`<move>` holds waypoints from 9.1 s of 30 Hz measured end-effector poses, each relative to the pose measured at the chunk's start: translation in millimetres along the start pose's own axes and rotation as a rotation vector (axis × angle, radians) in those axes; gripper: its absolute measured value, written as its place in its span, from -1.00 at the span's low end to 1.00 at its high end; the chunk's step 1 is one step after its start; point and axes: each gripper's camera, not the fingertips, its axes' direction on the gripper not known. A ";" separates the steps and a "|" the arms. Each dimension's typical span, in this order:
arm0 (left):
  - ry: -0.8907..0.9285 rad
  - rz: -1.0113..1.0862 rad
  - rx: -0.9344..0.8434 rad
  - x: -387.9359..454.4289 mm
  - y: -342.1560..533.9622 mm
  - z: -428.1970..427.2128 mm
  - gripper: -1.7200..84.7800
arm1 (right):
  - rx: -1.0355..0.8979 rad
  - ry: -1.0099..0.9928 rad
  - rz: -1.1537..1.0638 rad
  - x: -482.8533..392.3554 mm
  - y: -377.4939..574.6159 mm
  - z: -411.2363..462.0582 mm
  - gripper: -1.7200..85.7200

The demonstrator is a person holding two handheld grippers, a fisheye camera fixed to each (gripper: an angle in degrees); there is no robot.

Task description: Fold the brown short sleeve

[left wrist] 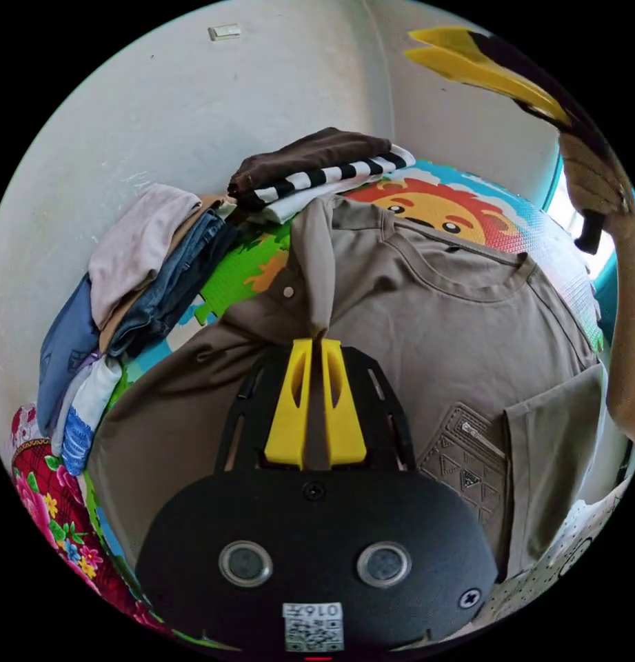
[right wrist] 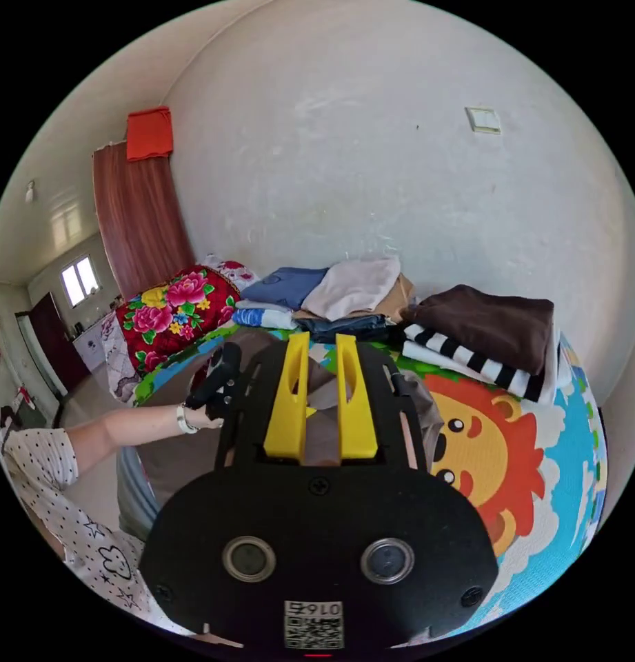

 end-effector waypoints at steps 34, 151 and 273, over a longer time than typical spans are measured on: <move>0.200 -0.263 0.257 -72.8 95.5 -78.5 -0.98 | -0.596 0.046 -0.161 -23.4 -64.4 288.8 -0.82; 0.834 -0.707 -0.012 -573.4 -67.5 -34.1 -0.78 | -0.291 -0.046 0.427 269.5 -83.9 248.1 -0.87; 0.551 -0.635 0.070 -449.9 -68.9 -4.8 -0.82 | -0.125 -0.064 0.672 363.8 -32.5 203.4 -0.93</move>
